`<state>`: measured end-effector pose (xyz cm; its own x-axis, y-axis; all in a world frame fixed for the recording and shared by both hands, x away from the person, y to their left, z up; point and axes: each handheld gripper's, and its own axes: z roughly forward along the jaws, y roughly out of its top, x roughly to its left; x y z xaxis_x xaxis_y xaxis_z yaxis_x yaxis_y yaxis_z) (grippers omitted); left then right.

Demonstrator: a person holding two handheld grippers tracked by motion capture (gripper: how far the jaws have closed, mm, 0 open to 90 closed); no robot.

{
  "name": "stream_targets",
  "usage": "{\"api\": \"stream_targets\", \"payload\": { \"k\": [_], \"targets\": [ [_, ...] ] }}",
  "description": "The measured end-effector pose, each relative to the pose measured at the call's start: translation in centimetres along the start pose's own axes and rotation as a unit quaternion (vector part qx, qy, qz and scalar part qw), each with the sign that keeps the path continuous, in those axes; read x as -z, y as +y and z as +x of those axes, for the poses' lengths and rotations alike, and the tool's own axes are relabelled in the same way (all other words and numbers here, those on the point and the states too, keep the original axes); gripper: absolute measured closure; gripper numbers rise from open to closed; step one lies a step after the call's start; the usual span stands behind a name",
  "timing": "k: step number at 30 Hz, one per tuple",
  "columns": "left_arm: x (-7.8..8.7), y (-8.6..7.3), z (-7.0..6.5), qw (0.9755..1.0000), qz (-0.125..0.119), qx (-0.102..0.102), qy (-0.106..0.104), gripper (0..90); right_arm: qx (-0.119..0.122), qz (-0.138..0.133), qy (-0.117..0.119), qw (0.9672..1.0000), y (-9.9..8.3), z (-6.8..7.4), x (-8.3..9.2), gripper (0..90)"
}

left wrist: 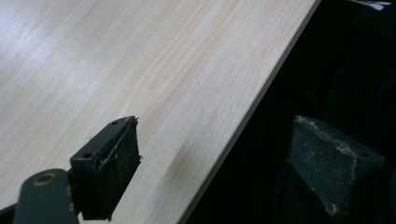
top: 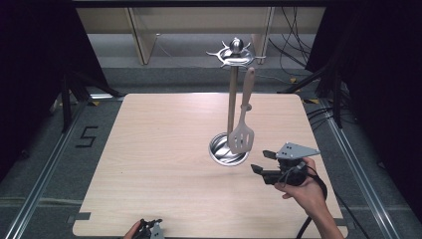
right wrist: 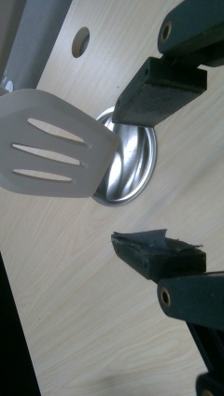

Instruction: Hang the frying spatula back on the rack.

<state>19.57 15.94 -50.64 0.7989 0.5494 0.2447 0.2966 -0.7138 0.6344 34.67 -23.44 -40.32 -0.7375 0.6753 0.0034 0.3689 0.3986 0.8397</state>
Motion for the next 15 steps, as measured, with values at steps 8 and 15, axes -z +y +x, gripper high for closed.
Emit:
{"api": "stream_targets", "payload": {
  "k": [8, 15],
  "targets": [
    [-0.04, -0.03, 0.04, 1.0000, -0.001, 0.000, -0.006, 15.5, 0.000, -0.003, -0.004, 1.0000, -0.37, -0.08, 0.14, 36.3],
    [0.12, -0.19, 0.07, 1.0000, 0.000, -0.002, 0.004, 15.5, 0.002, 0.002, -0.003, 1.0000, -0.87, 0.01, 0.03, 35.6]
  ]
}}
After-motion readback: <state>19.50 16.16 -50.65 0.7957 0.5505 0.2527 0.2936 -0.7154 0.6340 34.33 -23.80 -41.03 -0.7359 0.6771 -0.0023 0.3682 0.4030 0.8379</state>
